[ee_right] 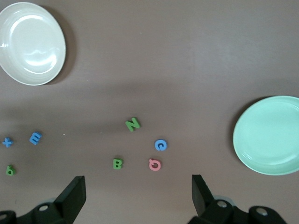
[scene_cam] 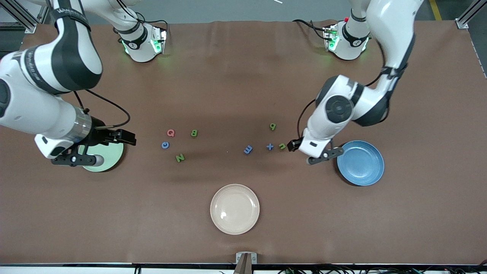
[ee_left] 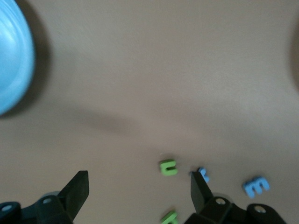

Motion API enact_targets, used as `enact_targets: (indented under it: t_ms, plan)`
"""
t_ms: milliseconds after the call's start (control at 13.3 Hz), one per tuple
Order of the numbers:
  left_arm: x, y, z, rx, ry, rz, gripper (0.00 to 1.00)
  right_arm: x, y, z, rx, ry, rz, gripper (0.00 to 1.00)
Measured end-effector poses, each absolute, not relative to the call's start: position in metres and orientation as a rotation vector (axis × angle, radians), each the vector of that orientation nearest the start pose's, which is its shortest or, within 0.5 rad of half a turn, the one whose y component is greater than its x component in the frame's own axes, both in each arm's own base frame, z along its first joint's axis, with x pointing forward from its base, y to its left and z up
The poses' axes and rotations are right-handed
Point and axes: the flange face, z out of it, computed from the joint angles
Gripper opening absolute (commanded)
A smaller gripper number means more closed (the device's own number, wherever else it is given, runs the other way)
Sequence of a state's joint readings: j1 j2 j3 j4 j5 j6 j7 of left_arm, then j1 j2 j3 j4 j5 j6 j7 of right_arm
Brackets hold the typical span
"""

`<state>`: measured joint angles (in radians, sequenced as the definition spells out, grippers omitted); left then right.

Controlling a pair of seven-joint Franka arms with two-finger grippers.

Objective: Sort upper and lower case letters into plates
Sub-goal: 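Grasp the green N with the right gripper while the left gripper grasps green c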

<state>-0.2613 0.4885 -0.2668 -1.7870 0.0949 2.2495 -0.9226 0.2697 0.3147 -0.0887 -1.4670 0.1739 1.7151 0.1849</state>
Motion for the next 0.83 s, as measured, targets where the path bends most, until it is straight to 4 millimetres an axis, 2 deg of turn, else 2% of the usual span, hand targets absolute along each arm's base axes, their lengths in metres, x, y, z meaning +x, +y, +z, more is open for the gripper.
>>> enact_targets:
  t_ms: [226, 453, 603, 830]
  plan:
    - [0.566, -0.331, 0.236, -3.107, -0.680, 0.086, 0.78, 0.627, 0.190, 0.476, -3.061, -0.025, 0.180, 1.00]
    - [0.556, -0.350, 0.209, -3.092, -0.783, 0.101, 0.68, 0.622, 0.233, 0.447, -3.145, -0.119, 0.142, 1.00]
    - [0.548, -0.360, 0.199, -3.073, -0.827, 0.119, 0.64, 0.622, 0.243, 0.414, -3.143, -0.138, 0.095, 1.00]
    - [0.543, -0.363, 0.191, -3.053, -0.860, 0.137, 0.54, 0.615, 0.243, 0.355, -3.141, -0.150, 0.051, 1.00]
